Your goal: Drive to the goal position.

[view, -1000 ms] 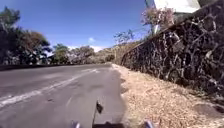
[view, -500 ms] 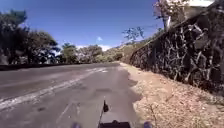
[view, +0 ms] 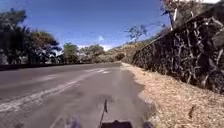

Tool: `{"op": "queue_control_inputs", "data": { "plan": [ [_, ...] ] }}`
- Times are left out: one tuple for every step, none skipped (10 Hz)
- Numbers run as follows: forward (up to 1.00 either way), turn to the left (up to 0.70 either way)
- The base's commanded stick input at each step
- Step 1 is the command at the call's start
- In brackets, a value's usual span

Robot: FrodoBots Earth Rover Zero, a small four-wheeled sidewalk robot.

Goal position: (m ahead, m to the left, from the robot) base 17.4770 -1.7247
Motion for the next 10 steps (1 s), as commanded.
{"op": "queue_control_inputs", "data": {
  "plan": [
    [1.00,0.00],
    [1.00,0.00],
    [1.00,0.00],
    [1.00,0.00],
    [1.00,0.00],
    [1.00,0.00],
    [1.00,0.00],
    [1.00,0.00],
    [1.00,0.00],
    [1.00,0.00]
  ]
}}
